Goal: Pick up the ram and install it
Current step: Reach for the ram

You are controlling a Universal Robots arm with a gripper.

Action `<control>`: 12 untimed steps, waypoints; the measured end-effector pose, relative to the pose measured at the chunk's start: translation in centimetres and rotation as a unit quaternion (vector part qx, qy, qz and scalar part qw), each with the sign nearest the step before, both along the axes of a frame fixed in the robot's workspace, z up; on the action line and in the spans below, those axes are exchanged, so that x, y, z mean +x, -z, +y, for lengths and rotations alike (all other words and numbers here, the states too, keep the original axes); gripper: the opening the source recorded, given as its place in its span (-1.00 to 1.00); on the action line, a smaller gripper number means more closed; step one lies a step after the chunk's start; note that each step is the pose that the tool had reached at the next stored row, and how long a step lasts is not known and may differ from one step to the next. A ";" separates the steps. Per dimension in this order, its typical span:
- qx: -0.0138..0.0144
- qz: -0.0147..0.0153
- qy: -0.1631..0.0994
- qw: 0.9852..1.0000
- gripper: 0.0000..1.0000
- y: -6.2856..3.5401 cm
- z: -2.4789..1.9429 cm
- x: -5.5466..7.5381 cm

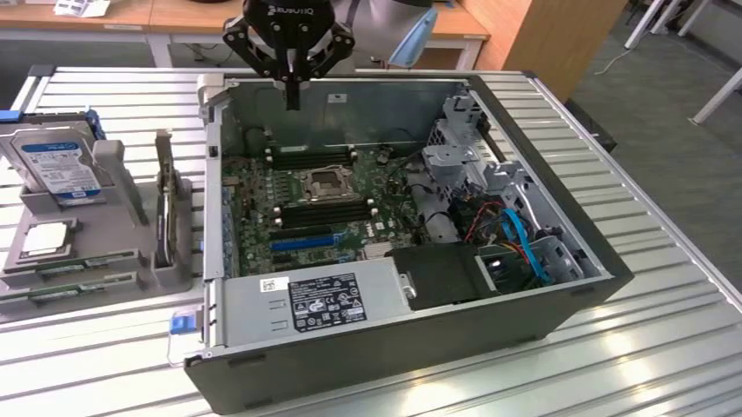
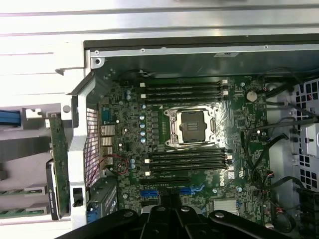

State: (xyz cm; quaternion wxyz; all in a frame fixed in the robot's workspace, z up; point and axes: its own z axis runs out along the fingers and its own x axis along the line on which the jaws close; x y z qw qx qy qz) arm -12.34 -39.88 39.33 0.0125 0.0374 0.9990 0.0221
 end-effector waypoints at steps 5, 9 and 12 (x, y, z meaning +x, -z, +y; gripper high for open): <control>0.000 0.000 0.000 1.000 -0.80 0.00 0.00 -0.4; 0.000 0.000 0.000 1.000 -0.80 0.00 0.00 -0.9; 0.000 0.000 0.000 1.000 -0.80 0.00 0.00 -1.3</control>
